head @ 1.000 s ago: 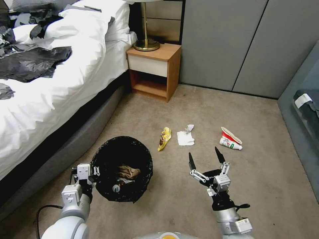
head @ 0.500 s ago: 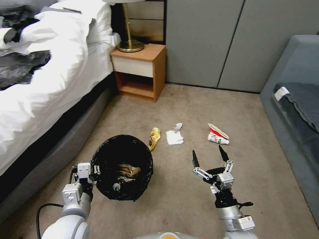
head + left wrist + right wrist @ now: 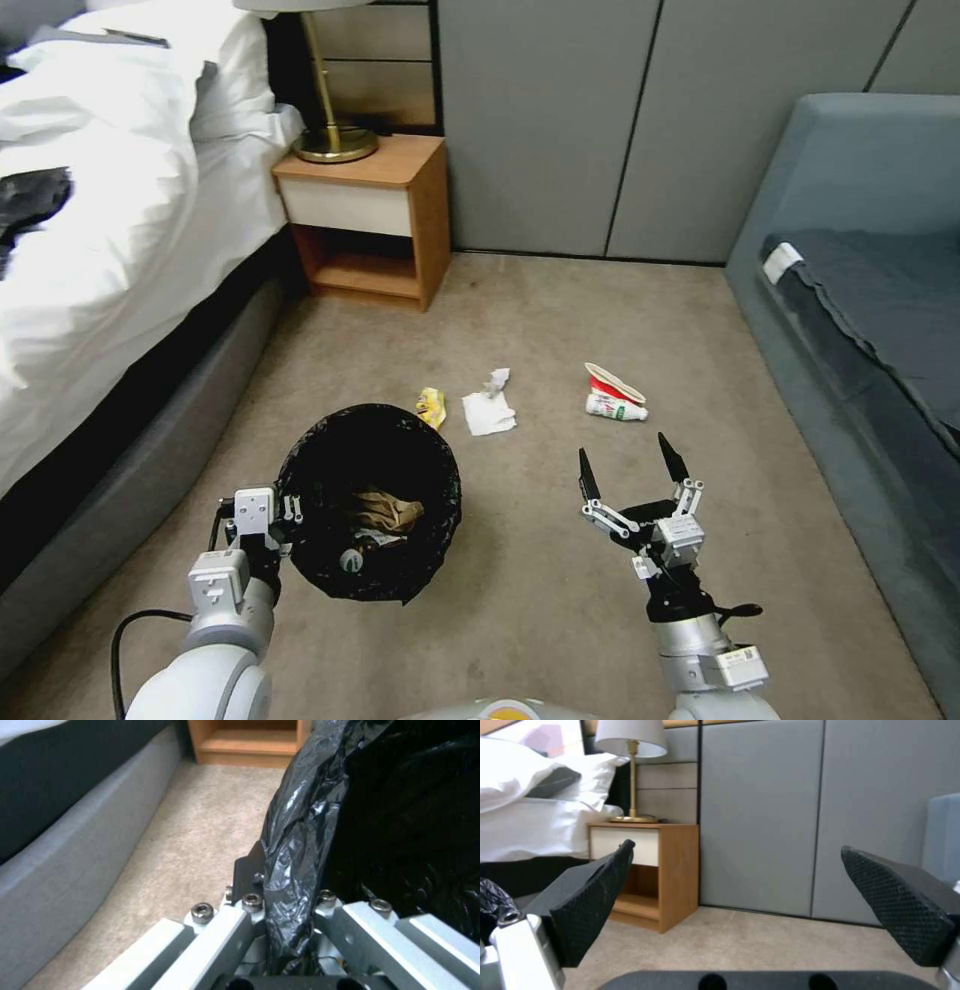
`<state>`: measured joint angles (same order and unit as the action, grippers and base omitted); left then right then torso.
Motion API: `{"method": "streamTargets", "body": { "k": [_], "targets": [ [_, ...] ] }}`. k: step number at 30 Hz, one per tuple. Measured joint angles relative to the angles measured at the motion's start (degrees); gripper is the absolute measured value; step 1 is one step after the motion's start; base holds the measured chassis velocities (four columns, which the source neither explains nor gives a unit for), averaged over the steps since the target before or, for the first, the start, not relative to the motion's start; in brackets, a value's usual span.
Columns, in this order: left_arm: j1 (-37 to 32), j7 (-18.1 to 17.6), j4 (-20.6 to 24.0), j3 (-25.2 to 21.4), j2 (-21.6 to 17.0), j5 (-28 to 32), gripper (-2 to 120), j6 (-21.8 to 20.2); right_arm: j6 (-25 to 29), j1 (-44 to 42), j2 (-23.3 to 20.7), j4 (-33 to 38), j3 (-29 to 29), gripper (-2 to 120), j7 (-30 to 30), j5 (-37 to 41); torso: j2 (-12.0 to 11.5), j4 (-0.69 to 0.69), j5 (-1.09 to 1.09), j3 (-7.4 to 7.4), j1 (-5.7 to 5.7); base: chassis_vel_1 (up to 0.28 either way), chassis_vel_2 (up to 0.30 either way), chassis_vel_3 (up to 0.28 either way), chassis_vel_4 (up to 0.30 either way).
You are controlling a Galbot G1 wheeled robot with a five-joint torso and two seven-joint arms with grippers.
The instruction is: Pick up the trash bin, then pick up the garbage from the floor and place it into the trash bin.
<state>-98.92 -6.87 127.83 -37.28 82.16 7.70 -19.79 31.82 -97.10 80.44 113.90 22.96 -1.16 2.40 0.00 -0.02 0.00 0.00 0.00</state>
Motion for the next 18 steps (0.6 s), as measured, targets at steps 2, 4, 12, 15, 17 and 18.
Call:
{"method": "streamTargets", "body": {
  "k": [2, 4, 12, 15, 17, 18],
  "targets": [
    [0.01, 0.00, -0.02, 0.00, 0.00, 0.08, 0, 0.04, -0.04, 0.07, 0.00, -0.01, 0.02, 100, 0.00, 0.00, 0.00, 0.00, 0.00, 0.00, 0.00, 0.000, 0.000, 0.000, 0.000],
    [0.01, 0.02, -0.16, 0.01, 0.04, 0.47, 0, 0.42, -0.12, 0.31, 0.05, -0.23, 0.07, 100, 0.00, 0.00, 0.00, 0.02, 0.00, 0.00, 0.00, 0.000, 0.000, 0.000, 0.000],
    [0.05, 0.11, -0.40, 0.01, 0.07, 0.50, 0, 0.64, -0.19, 0.39, 0.10, -0.56, 0.07, 100, 0.01, 0.01, 0.00, 0.02, 0.00, 0.00, 0.00, 0.000, 0.000, 0.000, 0.000],
    [0.09, 0.14, -0.40, 0.01, 0.01, 0.50, 0, 0.65, -0.39, 0.55, 0.10, -0.57, 0.07, 100, 0.06, 0.01, 0.00, 0.02, 0.00, 0.00, 0.00, 0.000, 0.000, 0.000, 0.000],
    [0.13, 0.15, -0.39, 0.01, -0.05, 0.50, 0, 0.65, -0.55, 0.67, 0.10, -0.57, 0.07, 100, 0.11, 0.01, 0.00, 0.02, 0.00, 0.00, 0.00, 0.000, 0.000, 0.000, 0.000],
    [0.13, 0.15, -0.39, 0.01, -0.05, 0.50, 0, 0.65, -0.55, 0.67, 0.10, -0.57, 0.07, 100, 0.11, 0.01, 0.00, 0.02, 0.00, 0.00, 0.00, 0.000, 0.000, 0.000, 0.000]
  ]
}}
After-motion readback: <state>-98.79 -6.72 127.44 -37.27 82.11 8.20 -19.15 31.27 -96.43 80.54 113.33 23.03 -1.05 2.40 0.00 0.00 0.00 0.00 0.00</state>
